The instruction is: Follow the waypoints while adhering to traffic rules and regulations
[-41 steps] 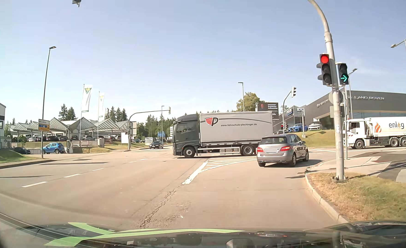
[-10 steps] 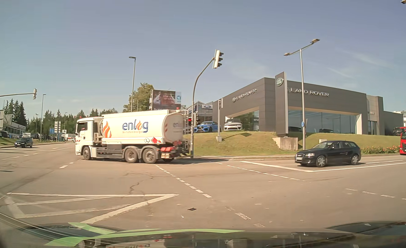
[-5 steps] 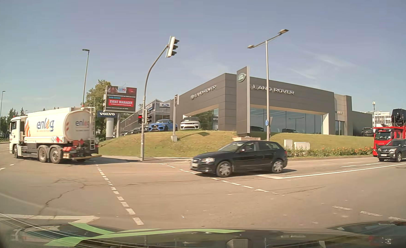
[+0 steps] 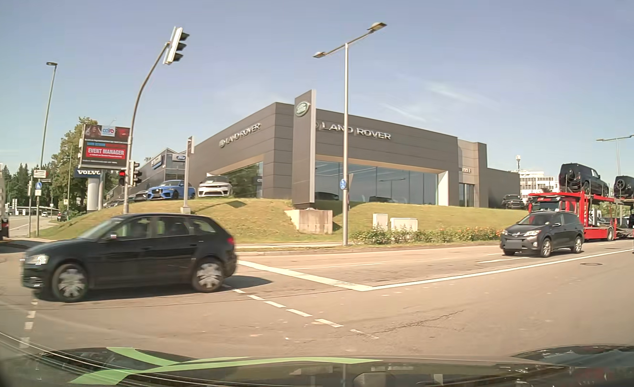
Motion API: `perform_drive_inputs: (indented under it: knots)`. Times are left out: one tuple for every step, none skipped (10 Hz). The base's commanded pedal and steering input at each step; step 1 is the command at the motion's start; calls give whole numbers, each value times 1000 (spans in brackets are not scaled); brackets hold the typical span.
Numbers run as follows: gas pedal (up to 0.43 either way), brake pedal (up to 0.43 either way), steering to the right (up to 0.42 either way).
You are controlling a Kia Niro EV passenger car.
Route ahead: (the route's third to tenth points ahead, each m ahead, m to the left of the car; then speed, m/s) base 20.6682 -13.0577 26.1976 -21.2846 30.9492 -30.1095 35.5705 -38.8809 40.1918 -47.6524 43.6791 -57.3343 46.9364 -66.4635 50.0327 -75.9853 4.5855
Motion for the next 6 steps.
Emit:
perform_drive_inputs:
  knots:
    - [59, 0, 342]
    - [59, 0, 342]
    - [59, 0, 341]
    - [67, 0, 340]
    - [67, 0, 340]
    - [87, 0, 339]
